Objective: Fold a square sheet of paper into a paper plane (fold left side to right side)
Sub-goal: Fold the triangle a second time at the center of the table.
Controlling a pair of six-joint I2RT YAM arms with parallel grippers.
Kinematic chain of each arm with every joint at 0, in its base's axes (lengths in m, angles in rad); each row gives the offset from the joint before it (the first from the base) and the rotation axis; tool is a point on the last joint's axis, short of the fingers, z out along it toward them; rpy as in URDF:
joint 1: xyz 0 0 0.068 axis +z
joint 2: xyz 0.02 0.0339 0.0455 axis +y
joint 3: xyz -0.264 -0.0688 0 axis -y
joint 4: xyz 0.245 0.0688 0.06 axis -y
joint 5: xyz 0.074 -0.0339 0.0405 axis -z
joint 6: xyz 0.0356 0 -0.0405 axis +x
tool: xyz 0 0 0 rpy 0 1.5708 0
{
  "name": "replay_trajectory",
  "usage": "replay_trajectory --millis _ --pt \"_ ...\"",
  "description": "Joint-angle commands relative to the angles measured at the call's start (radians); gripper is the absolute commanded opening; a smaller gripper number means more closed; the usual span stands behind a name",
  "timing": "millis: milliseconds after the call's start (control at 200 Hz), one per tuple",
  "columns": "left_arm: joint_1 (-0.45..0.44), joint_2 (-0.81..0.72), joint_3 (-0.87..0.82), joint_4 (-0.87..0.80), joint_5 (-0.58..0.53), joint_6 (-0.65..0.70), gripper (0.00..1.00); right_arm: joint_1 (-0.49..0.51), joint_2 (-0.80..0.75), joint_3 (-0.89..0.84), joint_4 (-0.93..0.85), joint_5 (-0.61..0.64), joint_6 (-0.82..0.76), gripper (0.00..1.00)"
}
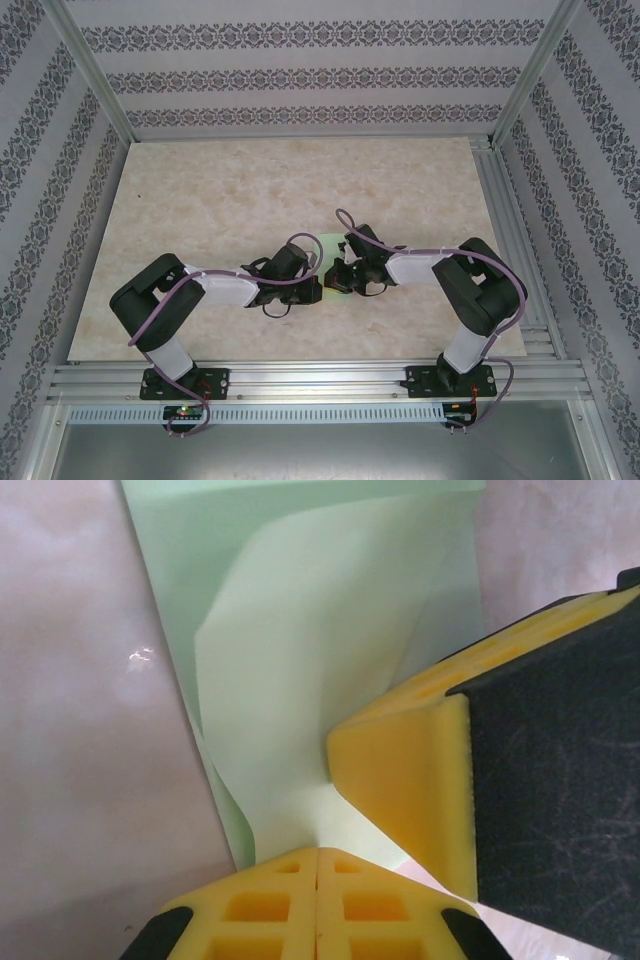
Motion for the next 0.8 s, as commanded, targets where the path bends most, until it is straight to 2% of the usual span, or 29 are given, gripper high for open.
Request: replay_trajectory --millis 0,794 --pt "-0.017 0.053 -0.055 -0.074 -0.028 -0.017 0.08 -0.032 0.020 0.018 -0.058 0.069 -0.059 0.07" --pt "-0.017 0.048 -0.089 -0.054 -0.026 -0.026 0.07 -0.285 0.048 0.133 -0.200 0.075 -0.228 0.07"
